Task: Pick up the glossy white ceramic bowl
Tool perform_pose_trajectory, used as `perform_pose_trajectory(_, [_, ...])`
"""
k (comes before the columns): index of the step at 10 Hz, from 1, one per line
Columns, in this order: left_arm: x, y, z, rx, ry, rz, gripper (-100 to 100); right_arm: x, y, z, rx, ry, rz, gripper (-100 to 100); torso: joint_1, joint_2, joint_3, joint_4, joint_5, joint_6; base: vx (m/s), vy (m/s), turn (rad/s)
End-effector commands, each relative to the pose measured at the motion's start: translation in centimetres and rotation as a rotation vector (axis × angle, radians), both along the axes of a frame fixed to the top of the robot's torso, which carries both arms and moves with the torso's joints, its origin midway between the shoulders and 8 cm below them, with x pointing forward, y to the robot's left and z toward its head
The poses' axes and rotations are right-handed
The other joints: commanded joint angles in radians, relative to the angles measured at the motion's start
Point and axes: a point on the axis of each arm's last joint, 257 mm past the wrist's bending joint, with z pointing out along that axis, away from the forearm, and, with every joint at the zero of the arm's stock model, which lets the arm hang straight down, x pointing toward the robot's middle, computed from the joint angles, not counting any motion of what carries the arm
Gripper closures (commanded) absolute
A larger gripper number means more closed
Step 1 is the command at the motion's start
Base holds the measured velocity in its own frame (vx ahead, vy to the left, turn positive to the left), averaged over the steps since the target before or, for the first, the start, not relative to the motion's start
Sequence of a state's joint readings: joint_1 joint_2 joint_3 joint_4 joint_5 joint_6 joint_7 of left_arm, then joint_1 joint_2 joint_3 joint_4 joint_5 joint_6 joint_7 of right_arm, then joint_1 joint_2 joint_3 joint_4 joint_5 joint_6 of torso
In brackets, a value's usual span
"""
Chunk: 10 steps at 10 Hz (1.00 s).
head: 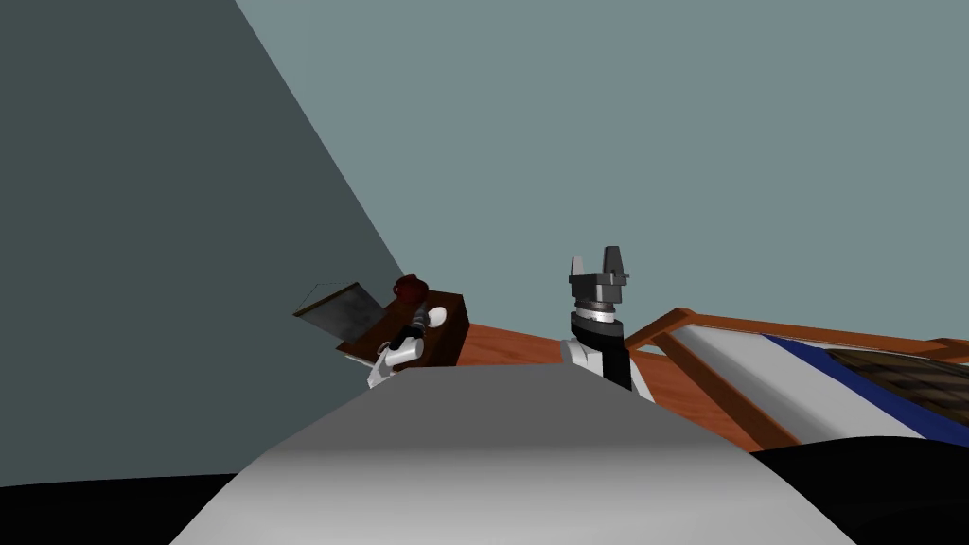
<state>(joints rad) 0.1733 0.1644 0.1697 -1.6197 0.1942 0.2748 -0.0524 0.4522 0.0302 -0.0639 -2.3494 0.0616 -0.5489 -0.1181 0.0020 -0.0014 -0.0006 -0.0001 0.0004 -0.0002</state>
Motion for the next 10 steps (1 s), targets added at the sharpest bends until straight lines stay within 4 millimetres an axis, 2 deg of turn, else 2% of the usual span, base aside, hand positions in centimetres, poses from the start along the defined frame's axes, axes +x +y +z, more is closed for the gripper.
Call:
perform_pose_trajectory(1, [0.0,-0.2,-2.1,-0.027,0.064,0.001,-100,0.0,0.0,0.0,0.0,0.0,0.0,0,0.0,0.0,0.0,0.0,0.0,0.0,0.024,0.029,0.017])
perform_pose_trajectory(2, [-0.1,-0.2,-2.3,-0.029,0.072,0.001,-100,0.0,0.0,0.0,0.0,0.0,0.0,0,0.0,-0.001,0.0,0.0,0.0,0.0,0.02,0.026,0.005])
perform_pose_trajectory(3, [0.1,-0.4,-3.9,-0.051,0.121,0.002,-100,0.0,0.0,0.0,0.0,0.0,0.0,0,0.0,0.0,0.0,0.0,0.0,0.0,0.027,0.032,0.019])
perform_pose_trajectory(4, [-0.1,-0.4,-4.1,-0.053,0.132,0.002,-100,0.0,0.0,0.0,0.0,0.0,0.0,0,0.001,-0.001,-0.001,0.0,0.0,0.0,0.026,0.024,0.003])
perform_pose_trajectory(5, [0.1,-0.7,-5.6,-0.074,0.174,0.003,-100,0.0,0.0,0.0,0.0,0.0,0.0,0,0.0,-0.001,0.0,0.0,0.0,0.0,0.039,0.031,0.02])
perform_pose_trajectory(10, [-0.5,-1.4,-9.3,-0.126,0.31,0.006,-100,0.0,0.0,0.0,0.0,0.0,0.0,0,0.0,-0.002,-0.001,0.0,0.0,0.0,0.039,0.03,0.013])
